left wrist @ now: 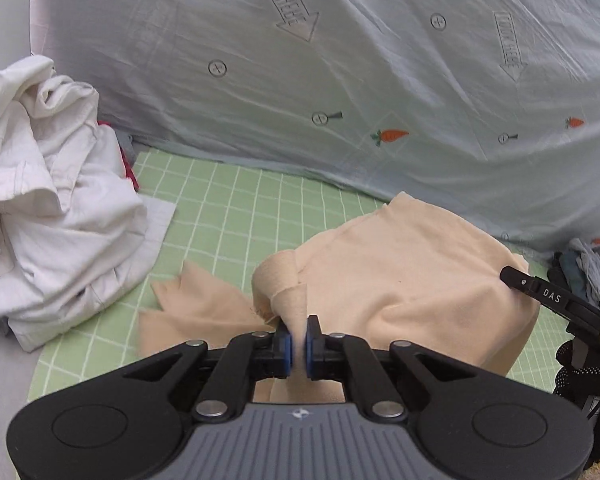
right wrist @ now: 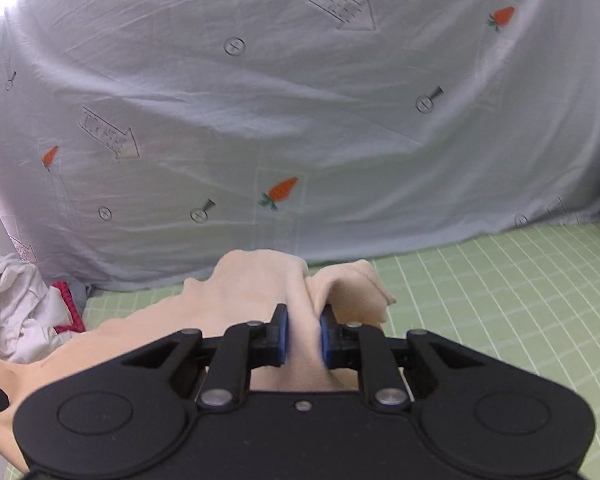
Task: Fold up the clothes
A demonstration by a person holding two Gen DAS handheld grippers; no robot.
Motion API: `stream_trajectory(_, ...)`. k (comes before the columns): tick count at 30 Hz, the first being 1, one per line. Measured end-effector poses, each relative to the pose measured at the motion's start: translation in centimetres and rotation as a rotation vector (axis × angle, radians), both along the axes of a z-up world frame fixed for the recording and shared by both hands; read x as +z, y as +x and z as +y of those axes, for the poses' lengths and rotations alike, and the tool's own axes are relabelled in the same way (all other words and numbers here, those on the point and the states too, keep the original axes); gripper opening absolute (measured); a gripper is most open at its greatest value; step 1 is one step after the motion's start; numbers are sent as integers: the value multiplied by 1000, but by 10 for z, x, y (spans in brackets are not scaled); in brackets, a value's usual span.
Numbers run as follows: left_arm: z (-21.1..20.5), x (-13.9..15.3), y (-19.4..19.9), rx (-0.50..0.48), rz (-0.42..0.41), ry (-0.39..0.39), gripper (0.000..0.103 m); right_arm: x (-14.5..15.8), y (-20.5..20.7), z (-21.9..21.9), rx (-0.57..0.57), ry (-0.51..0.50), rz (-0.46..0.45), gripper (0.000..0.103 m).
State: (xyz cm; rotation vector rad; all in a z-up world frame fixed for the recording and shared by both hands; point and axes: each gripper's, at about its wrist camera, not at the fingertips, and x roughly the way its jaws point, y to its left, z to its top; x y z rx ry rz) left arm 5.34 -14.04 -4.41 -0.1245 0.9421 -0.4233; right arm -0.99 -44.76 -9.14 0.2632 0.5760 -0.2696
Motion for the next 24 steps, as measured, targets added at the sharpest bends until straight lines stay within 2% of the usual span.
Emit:
stream_trajectory(2, -12, -27, -28, -34, 62, 54, 7, -30, -27, -6, -51, 13, 133, 21)
stream_trajectory(3, -18, -38, -42, -48, 80, 99, 7, -42, -38, -5, -64, 6, 181, 27)
stream_trajectory(4, -24, -49, -56, -62, 98, 145, 7, -49, -49, -5, -69, 6, 213, 34)
stream_trajectory(5, -29, -56, -68, -73, 110, 178, 7, -53, -56, -4, -67, 8, 229, 35)
stream_trajectory(7, -33, -61, -86, -80, 123, 207, 7, -51, -68, -5, -49, 7, 234, 44)
stream_trajectory(9, -34, -58, -97, -59, 132, 198, 7, -43, -69, -3, -23, -33, 220, 50)
stream_trajectory(13, -37, -50, -112, -6, 111, 203, 7, -31, -58, 5, 79, -88, 163, 72)
stream_trajectory(17, -37, -42, -123, 31, 88, 221, 7, -38, -35, 20, 196, -161, 128, 72)
stream_trajectory(18, -37, -41, -125, 40, 85, 221, 7, -42, -28, 23, 219, -176, 137, 70)
stream_trajectory(20, -35, -39, -129, 56, 84, 220, 8, -50, -20, 26, 242, -205, 176, 43)
stream_trajectory(21, -35, -39, -132, 61, 83, 221, 8, -50, -22, 26, 230, -221, 179, 3)
stream_trajectory(22, -35, -39, -134, 67, 82, 222, 8, -49, -26, 24, 220, -227, 173, 3)
stream_trajectory(24, -35, -39, -137, 73, 82, 221, 7, -36, -49, 16, 215, -175, 105, 3)
